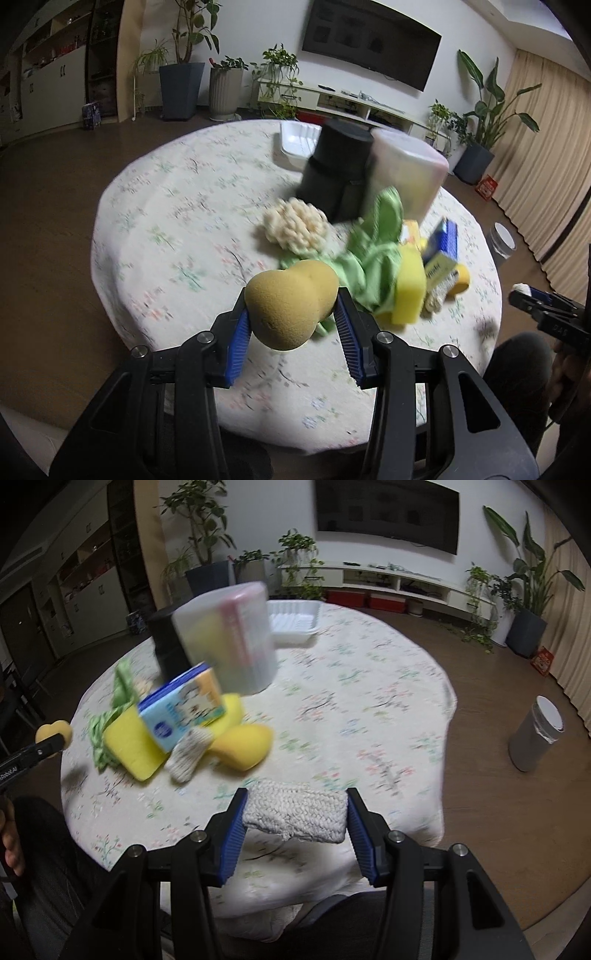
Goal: Organize soft objects
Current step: 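Carry both items to the white tray and release them inside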
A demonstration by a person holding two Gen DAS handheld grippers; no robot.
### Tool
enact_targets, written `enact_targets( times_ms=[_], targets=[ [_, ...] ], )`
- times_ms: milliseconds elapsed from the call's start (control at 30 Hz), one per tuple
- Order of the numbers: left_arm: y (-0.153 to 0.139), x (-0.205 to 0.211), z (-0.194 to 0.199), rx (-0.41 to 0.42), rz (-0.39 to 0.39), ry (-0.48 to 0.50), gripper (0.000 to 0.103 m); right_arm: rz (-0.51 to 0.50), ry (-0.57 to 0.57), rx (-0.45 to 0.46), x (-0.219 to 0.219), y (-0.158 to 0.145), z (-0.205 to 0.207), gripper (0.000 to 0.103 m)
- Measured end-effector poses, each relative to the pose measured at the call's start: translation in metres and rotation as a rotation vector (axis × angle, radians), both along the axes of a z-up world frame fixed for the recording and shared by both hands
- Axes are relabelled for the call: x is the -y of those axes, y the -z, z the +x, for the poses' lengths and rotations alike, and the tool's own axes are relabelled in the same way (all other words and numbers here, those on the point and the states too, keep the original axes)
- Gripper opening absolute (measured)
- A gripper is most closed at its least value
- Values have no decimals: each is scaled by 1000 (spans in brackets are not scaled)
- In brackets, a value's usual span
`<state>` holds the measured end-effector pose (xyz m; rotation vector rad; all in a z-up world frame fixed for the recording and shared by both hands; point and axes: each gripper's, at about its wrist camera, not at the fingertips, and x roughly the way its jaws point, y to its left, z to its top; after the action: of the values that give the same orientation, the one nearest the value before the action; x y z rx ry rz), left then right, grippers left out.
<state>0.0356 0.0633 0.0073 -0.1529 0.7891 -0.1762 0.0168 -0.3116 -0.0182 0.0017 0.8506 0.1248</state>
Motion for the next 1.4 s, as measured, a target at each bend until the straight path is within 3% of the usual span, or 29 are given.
enact_targets(
  times_ms=[333, 667, 933, 1233, 1400],
  targets=[
    [-36, -34, 52, 60, 50, -17, 41, -22, 92, 62, 57, -37, 43, 54],
    [-58, -39, 142, 94, 101, 16, 41, -42, 93, 91, 84, -57, 131, 54],
    [-63, -21, 238, 98, 150, 102, 41, -35, -12, 82, 63, -62, 227, 54],
    [-36, 16, 321, 42, 168, 219, 41, -63, -147, 24, 15, -41, 329, 54],
    [-18, 34, 352, 10, 149, 293, 41, -91, -230, 5, -10, -24, 359, 54]
  ],
)
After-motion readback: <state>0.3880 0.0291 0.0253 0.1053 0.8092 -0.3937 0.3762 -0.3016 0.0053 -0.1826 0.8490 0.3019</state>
